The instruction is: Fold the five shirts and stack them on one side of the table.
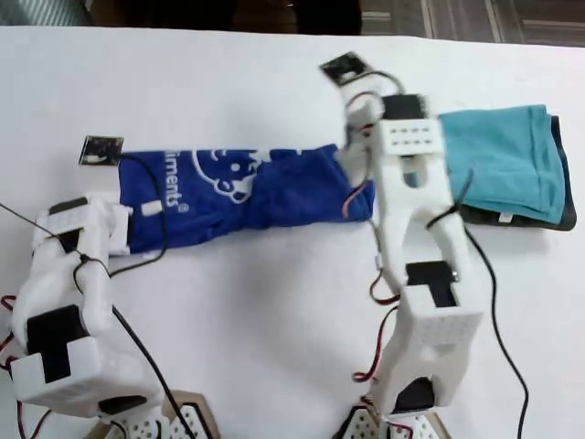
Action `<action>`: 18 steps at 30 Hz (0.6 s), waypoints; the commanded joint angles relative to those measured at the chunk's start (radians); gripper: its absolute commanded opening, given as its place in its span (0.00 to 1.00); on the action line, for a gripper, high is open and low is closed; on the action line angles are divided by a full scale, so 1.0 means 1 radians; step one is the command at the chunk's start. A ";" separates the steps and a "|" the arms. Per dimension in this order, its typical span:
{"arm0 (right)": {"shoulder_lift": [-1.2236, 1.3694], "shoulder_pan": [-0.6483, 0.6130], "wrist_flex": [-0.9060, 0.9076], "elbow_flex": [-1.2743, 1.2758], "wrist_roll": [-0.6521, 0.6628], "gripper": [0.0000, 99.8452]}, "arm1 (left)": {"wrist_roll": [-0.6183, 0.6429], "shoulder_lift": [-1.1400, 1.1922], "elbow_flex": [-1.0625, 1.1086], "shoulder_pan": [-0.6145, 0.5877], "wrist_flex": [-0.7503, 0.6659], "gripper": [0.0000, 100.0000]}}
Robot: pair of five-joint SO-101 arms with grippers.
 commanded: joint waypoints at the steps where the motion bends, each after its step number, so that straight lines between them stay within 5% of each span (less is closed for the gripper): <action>1: 0.027 -0.065 -0.107 0.048 -0.037 0.02 | 0.008 -0.003 -0.004 -0.014 -0.012 0.03; 6: 0.166 -0.065 -0.165 0.066 -0.035 0.02 | 0.008 -0.003 -0.004 -0.014 -0.012 0.03; 18: 0.125 -0.054 0.008 0.114 0.038 0.02 | 0.008 -0.003 -0.004 -0.014 -0.012 0.03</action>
